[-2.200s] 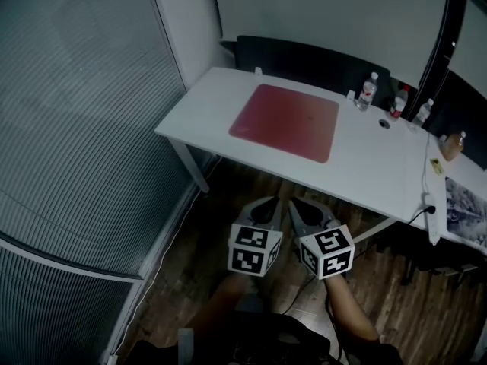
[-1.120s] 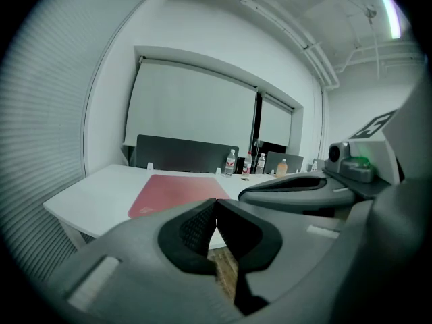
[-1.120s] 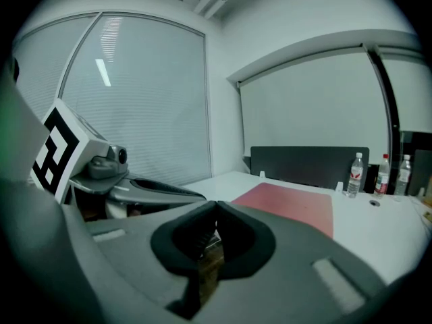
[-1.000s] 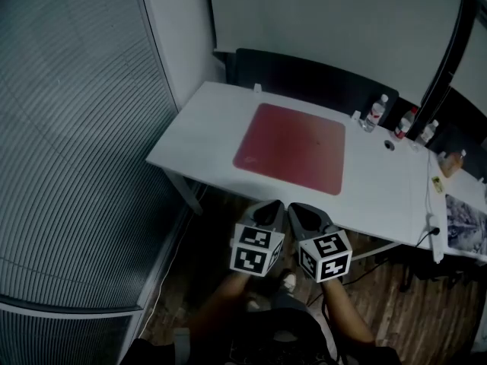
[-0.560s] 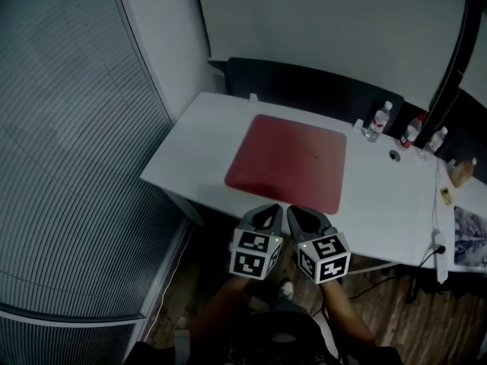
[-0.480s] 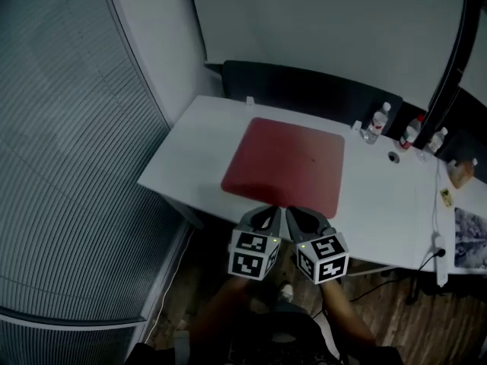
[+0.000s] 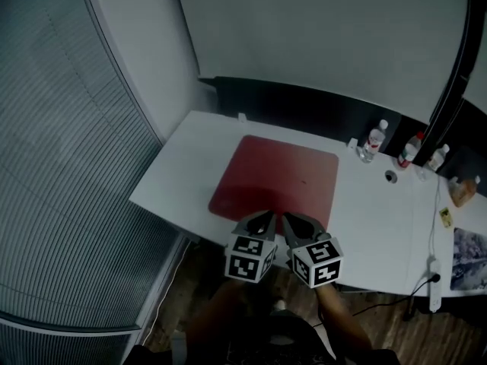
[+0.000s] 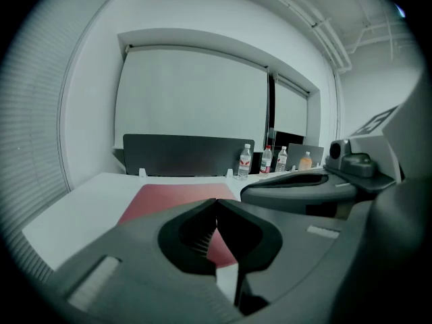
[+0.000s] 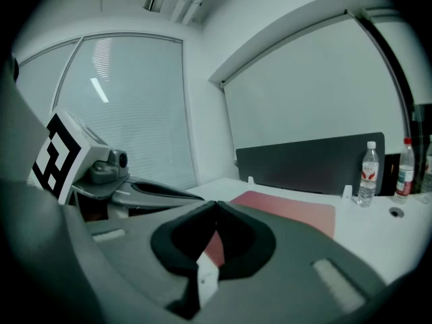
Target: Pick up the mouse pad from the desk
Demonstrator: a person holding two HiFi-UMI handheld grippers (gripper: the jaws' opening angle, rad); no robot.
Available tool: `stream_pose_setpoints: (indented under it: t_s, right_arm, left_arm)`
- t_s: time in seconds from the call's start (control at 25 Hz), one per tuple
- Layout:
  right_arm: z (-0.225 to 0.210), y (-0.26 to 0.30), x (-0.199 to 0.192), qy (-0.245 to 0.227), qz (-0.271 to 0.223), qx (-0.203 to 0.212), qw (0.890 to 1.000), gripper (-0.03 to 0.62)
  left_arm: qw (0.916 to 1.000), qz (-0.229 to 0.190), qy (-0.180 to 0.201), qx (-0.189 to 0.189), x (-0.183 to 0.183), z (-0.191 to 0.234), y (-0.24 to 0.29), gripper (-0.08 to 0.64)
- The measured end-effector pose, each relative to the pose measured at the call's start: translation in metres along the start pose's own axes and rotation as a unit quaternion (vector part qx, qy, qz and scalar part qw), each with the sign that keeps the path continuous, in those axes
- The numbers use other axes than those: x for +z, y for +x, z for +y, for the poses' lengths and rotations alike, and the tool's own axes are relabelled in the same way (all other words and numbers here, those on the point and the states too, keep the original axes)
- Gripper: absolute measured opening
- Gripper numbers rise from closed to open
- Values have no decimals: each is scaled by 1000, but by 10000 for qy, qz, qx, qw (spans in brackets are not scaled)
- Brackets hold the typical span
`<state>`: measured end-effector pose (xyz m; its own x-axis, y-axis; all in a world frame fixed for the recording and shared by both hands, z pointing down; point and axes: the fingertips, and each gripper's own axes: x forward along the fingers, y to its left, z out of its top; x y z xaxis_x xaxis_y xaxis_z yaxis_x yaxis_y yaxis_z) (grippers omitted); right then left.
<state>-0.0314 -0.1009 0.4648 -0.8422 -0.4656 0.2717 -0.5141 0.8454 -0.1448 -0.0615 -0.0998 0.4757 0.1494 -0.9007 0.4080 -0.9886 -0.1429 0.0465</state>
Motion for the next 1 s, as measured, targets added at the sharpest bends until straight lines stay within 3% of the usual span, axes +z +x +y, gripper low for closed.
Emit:
stream_pose_setpoints:
  t_s: [0.44, 1.0]
  right_arm:
    - [-38, 11, 2, 152, -14, -37, 9999, 2]
    - [-86, 71, -6, 372, 173, -690, 9968, 2]
  left_arm:
    - [9998, 151, 68, 92, 5, 10, 29, 6]
    - [9990, 357, 13, -280, 2, 93, 91, 6]
